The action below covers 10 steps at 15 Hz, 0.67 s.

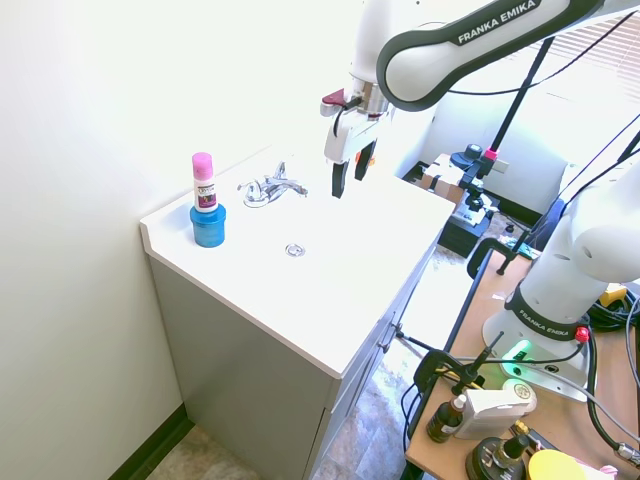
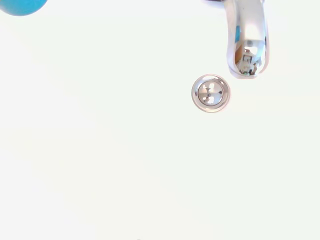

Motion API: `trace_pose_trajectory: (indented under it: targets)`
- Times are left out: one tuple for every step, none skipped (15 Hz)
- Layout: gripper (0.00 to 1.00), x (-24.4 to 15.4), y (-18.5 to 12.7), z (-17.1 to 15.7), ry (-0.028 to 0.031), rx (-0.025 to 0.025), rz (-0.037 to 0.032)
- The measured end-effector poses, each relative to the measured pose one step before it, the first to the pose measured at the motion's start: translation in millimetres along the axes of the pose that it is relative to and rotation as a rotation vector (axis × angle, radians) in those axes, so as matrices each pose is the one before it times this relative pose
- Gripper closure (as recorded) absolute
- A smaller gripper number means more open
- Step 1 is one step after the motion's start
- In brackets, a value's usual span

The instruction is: Turn on the cold water

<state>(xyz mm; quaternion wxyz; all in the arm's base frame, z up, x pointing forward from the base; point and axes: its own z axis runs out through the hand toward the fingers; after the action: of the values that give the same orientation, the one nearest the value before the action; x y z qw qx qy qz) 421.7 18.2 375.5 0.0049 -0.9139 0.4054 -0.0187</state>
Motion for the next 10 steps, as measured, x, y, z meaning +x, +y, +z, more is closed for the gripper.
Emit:
trace_pose_trajectory:
  targets:
    - [0.00,0.05,-0.06,0.41,-0.00038,-0.00036,0.00000]
    - [0.00,0.57,-0.66,-0.54,0.00478,0.00633,0.00377]
    - [0.00,2.82,-1.66,-1.74,0.01753,0.02099,0.00905]
    - [0.00,6.08,-1.01,-1.80,0.02607,0.02823,0.01674]
    - [0.00,8.68,-0.58,-0.41,0.03203,0.02944,0.02191]
    - [0.00,10.00,-0.96,1.26,0.03660,0.02564,0.01834]
    - [0.00,11.92,-2.07,2.23,0.04260,0.02227,0.01617]
    - [0.00,12.02,-4.28,4.23,0.04279,0.01402,0.01059]
    - [0.00,13.60,-6.74,5.24,0.04331,0.00933,0.00425]
    - [0.00,13.66,-8.19,6.70,0.04077,0.00566,-0.00070]
